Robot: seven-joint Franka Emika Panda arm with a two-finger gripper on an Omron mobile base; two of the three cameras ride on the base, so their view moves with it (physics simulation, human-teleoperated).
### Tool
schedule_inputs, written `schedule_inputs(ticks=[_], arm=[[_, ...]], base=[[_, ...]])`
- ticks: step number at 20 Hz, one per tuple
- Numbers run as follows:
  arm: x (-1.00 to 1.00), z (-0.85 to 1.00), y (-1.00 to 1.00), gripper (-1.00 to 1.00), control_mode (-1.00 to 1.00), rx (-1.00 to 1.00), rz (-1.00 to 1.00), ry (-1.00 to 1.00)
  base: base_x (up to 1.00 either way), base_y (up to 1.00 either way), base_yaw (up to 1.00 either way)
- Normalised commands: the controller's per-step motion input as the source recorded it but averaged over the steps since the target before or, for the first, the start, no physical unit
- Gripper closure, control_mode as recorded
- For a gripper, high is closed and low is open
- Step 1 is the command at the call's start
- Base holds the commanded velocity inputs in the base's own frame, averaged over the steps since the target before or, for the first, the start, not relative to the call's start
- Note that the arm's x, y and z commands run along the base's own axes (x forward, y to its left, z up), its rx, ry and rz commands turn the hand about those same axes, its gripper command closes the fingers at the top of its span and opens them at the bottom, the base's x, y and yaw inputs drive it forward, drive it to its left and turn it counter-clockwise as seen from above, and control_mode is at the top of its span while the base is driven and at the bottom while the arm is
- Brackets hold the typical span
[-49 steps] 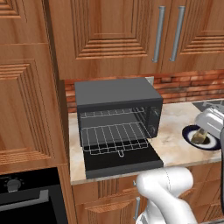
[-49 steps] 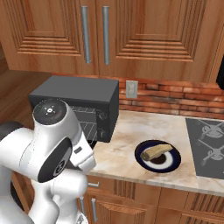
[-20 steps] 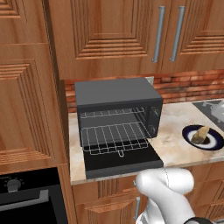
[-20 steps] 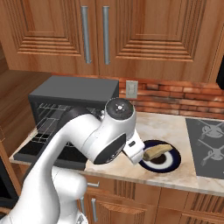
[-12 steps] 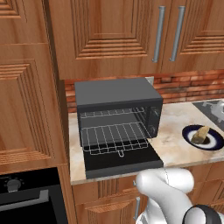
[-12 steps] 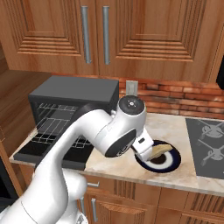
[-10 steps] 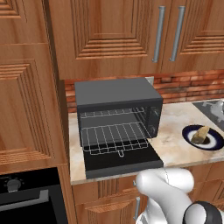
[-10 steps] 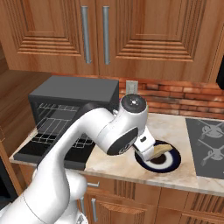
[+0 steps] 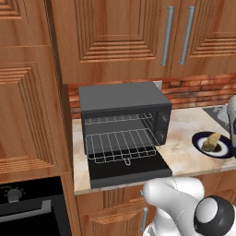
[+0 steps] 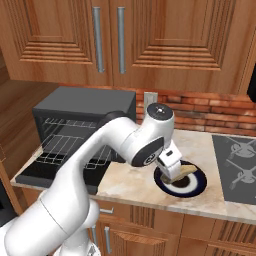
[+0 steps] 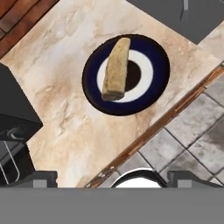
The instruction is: Pull the toaster oven rack outwards. Pick up the baguette from the plate and place it on the toaster oven rack. Close the toaster oven door fully and set the temperature to the lowest setting.
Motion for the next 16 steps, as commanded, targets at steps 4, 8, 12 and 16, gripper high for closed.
schedule_inputs(ticks=[4,8,12,16], arm=[[0.30,-0.40,-0.02,-1.00,-1.00,0.00,0.00,0.02],[0.30,-0.35,-0.14,-1.00,-1.00,0.00,0.00,0.01],[0.30,-0.23,-0.23,-1.00,-1.00,0.00,0.00,0.00],[0.29,-0.19,-0.26,-1.00,-1.00,0.00,0.00,0.00]], base=[[0.00,0.00,0.00],[0.00,0.00,0.00],[0.00,0.00,0.00],[0.00,0.00,0.00]])
